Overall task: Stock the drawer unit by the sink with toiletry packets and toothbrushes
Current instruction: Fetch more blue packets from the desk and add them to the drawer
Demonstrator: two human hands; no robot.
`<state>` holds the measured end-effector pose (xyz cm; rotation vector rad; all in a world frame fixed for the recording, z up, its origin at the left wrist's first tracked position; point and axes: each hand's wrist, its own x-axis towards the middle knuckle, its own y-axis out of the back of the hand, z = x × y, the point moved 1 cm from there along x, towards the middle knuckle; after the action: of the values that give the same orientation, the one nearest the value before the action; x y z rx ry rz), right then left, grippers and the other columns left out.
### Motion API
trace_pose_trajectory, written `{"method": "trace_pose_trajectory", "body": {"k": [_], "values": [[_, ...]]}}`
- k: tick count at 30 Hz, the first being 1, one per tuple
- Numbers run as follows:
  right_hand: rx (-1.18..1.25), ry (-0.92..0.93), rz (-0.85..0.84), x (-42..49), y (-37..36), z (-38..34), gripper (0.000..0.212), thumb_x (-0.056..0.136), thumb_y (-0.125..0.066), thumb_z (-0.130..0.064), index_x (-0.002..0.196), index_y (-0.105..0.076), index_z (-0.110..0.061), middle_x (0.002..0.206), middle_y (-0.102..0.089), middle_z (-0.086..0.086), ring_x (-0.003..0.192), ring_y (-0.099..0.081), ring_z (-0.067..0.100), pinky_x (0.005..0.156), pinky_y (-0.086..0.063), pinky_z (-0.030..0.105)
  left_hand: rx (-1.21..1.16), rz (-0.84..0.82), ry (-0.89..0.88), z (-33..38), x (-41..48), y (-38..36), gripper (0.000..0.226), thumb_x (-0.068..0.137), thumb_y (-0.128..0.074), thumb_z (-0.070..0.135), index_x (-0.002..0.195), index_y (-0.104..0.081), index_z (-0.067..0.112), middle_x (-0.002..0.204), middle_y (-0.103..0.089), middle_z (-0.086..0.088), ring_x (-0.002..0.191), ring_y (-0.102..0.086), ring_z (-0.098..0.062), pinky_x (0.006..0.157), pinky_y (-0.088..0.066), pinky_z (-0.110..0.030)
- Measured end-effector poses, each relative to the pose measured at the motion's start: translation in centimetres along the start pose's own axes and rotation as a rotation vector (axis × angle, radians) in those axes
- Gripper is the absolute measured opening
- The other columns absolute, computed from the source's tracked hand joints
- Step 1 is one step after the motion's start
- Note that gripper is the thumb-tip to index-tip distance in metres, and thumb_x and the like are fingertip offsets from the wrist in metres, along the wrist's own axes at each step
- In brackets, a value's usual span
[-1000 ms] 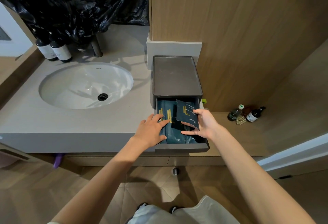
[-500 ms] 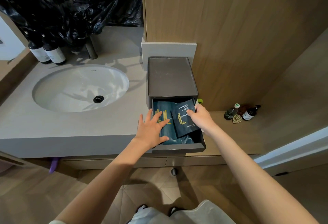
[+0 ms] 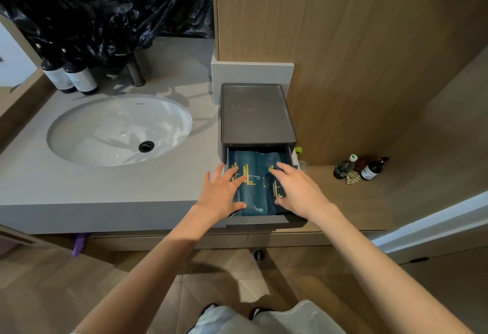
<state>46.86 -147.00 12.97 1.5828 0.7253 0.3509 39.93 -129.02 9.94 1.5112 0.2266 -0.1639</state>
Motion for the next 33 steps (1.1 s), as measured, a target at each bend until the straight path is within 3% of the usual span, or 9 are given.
{"method": "trace_pose_trajectory", "body": {"k": [4, 8, 12, 15, 20, 27, 30, 33], "values": [[-0.177, -0.001, -0.191, 0.4, -0.7, 0.1, 0.087, 0.084, -0.072, -0.029, 0.153, -0.021, -0.015, 0.162, -0.011, 0.013, 0.15, -0.01, 0.03, 0.12, -0.011, 0.042, 0.003, 0.005, -0.008, -0.2, 0.0, 0.1, 0.076, 0.087, -0.051, 0.058, 0.15, -0.022, 0.027, 0.16, -0.015, 0.0, 0.147, -0.008, -0.032, 0.117, -0.019, -0.049], [-0.322, -0.038, -0.239, 1.3, -0.5, -0.2, 0.096, 0.082, -0.074, -0.033, 0.155, -0.012, -0.023, 0.161, 0.002, 0.022, 0.147, 0.004, 0.044, 0.119, -0.012, 0.046, -0.023, -0.006, -0.006, -0.1, -0.1, 0.2, 0.075, 0.088, -0.052, 0.056, 0.15, -0.022, 0.027, 0.16, -0.015, 0.0, 0.146, -0.01, -0.031, 0.117, -0.02, -0.047], [-0.373, -0.015, -0.267, 2.3, -0.1, 0.1, 0.107, 0.074, -0.08, -0.035, 0.154, -0.01, -0.027, 0.158, -0.012, 0.022, 0.147, 0.0, 0.043, 0.119, -0.008, 0.048, -0.028, -0.012, -0.008, -0.2, -0.1, 0.3, 0.076, 0.088, -0.052, 0.055, 0.15, -0.021, 0.027, 0.16, -0.015, 0.0, 0.146, -0.011, -0.032, 0.117, -0.021, -0.047], [-0.263, 0.021, -0.232, 2.4, 0.2, 0.7, 0.114, 0.065, -0.086, -0.039, 0.153, -0.014, -0.025, 0.15, -0.023, 0.016, 0.143, -0.017, 0.036, 0.117, -0.02, 0.043, -0.038, -0.013, -0.008, -0.2, -0.1, 0.2, 0.076, 0.088, -0.052, 0.055, 0.15, -0.021, 0.027, 0.16, -0.015, -0.001, 0.146, -0.011, -0.032, 0.117, -0.021, -0.047], [0.081, 0.069, -0.155, 2.0, 0.8, 1.0, 0.119, 0.057, -0.088, -0.046, 0.152, -0.017, -0.033, 0.157, -0.015, 0.009, 0.143, -0.022, 0.031, 0.112, -0.031, 0.044, -0.045, -0.017, -0.003, -0.2, -0.1, 0.2, 0.076, 0.088, -0.053, 0.054, 0.15, -0.02, 0.027, 0.16, -0.014, -0.001, 0.146, -0.011, -0.031, 0.117, -0.021, -0.047], [-0.141, 0.111, -0.191, 2.2, -1.5, 0.8, 0.107, 0.069, -0.076, -0.056, 0.153, -0.013, -0.034, 0.162, -0.007, 0.013, 0.15, -0.002, 0.033, 0.12, 0.002, 0.045, -0.045, -0.019, 0.004, -0.1, -0.3, 0.3, 0.076, 0.088, -0.053, 0.054, 0.15, -0.02, 0.027, 0.16, -0.015, 0.0, 0.146, -0.012, -0.032, 0.117, -0.021, -0.048], [-0.229, 0.113, -0.227, 2.0, -0.7, 0.7, 0.102, 0.074, -0.073, -0.054, 0.154, -0.014, -0.029, 0.163, 0.001, 0.013, 0.15, 0.002, 0.033, 0.119, 0.004, 0.047, -0.036, -0.022, 0.002, 0.0, -0.4, 0.4, 0.076, 0.088, -0.053, 0.052, 0.151, -0.02, 0.025, 0.159, -0.018, 0.001, 0.145, -0.015, -0.031, 0.116, -0.023, -0.049], [-0.16, 0.158, -0.216, 2.2, -0.2, 0.1, 0.1, 0.076, -0.071, -0.053, 0.154, -0.014, -0.029, 0.163, 0.0, 0.009, 0.15, -0.001, 0.029, 0.12, 0.001, 0.045, -0.031, -0.027, -0.002, 0.0, -0.5, 0.6, 0.076, 0.089, -0.056, 0.047, 0.151, -0.018, 0.024, 0.157, -0.022, 0.0, 0.145, -0.017, -0.029, 0.115, -0.024, -0.049]]}}
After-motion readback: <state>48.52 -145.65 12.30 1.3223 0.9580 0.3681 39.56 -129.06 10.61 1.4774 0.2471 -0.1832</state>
